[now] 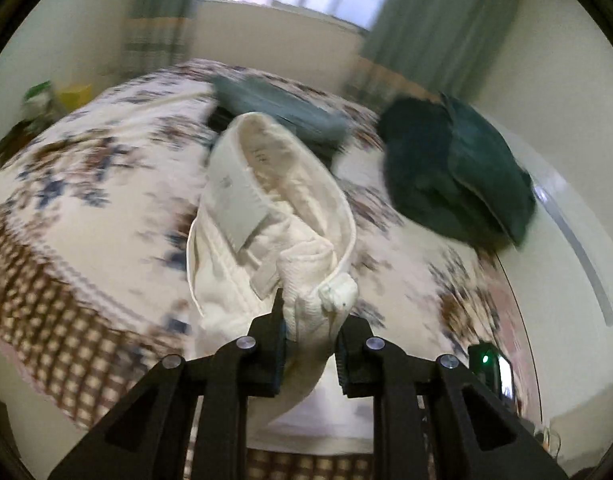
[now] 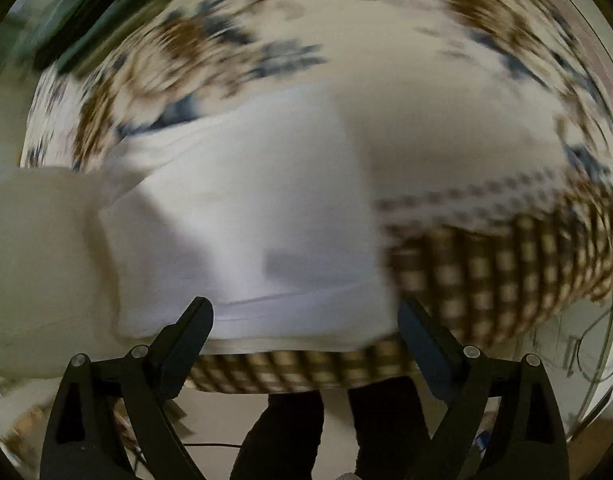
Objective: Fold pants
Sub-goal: 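Fold the held cuff with the left gripper over the pants and release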
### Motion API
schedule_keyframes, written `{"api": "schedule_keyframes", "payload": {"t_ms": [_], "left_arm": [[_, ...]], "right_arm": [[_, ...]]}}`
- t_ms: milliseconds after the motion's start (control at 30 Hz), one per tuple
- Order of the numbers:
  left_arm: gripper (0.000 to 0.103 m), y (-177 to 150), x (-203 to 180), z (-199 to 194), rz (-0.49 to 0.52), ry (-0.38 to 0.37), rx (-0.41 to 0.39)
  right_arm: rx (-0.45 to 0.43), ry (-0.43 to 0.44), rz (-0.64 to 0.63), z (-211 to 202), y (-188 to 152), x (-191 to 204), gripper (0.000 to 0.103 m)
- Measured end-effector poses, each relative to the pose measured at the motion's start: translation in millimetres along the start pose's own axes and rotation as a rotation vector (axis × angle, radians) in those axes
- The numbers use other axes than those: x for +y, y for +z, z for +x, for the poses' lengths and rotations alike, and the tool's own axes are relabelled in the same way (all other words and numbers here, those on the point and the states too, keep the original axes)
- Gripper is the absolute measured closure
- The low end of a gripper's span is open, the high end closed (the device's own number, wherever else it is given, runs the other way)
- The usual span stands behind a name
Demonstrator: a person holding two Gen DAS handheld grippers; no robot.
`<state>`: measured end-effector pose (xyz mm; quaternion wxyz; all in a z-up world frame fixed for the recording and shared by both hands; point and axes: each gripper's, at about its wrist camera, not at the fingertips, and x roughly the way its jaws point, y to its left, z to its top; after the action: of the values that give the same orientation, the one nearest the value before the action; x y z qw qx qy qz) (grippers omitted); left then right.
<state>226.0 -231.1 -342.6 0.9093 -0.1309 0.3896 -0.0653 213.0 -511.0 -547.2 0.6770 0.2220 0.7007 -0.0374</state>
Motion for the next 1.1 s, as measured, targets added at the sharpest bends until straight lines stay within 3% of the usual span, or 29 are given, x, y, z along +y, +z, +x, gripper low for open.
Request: {"api": "schedule_keyframes", "payload": {"t_ms": [167, 300, 400, 567, 667, 733, 800, 900, 1100], "left_arm": [[0.087, -37.7, -78.0, 53.0, 0.075, -0.052, 0.125], [0.087, -78.5, -121.9, 99.8, 0.122, -0.049, 0.231], [0.086, -105.7, -142.5, 127.7, 0.191, 0.002, 0.298], [0.081, -123.8, -151.9, 155.6, 0.214, 0.074, 0.408], [0.066, -118.3, -164.0, 150.9, 0.24, 0.079, 0.437], [0.034, -110.1, -170.1, 142.8, 0.257, 0.08, 0.427], [0.019, -97.1, -171.2, 134.2, 0.27, 0.106, 0.408], [0.018, -71.8, -158.0, 121.8, 0.273, 0.186, 0.379], [0.018, -42.8, -74.0, 123.3, 0.273, 0.423, 0.385]], "right_arm": [[-0.015, 0.029, 0.129, -12.8, 8.6, -97.5, 0.008], [-0.022, 0.025, 0.197, -18.7, 8.6, -158.8, 0.008], [-0.024, 0.022, 0.25, -25.0, 7.4, -201.1, 0.008], [-0.039, 0.087, 0.299, -36.2, 9.1, -245.7, 0.008], [-0.044, 0.161, 0.297, -38.5, 13.9, -251.9, 0.008], [-0.046, 0.214, 0.287, -38.4, 20.4, -245.5, 0.008], [-0.053, 0.282, 0.26, -38.8, 29.3, -233.8, 0.008], [-0.049, 0.366, 0.208, -36.9, 43.4, -204.7, 0.008], [0.006, 0.45, 0.115, 0.5, 78.4, -136.5, 0.008]]}}
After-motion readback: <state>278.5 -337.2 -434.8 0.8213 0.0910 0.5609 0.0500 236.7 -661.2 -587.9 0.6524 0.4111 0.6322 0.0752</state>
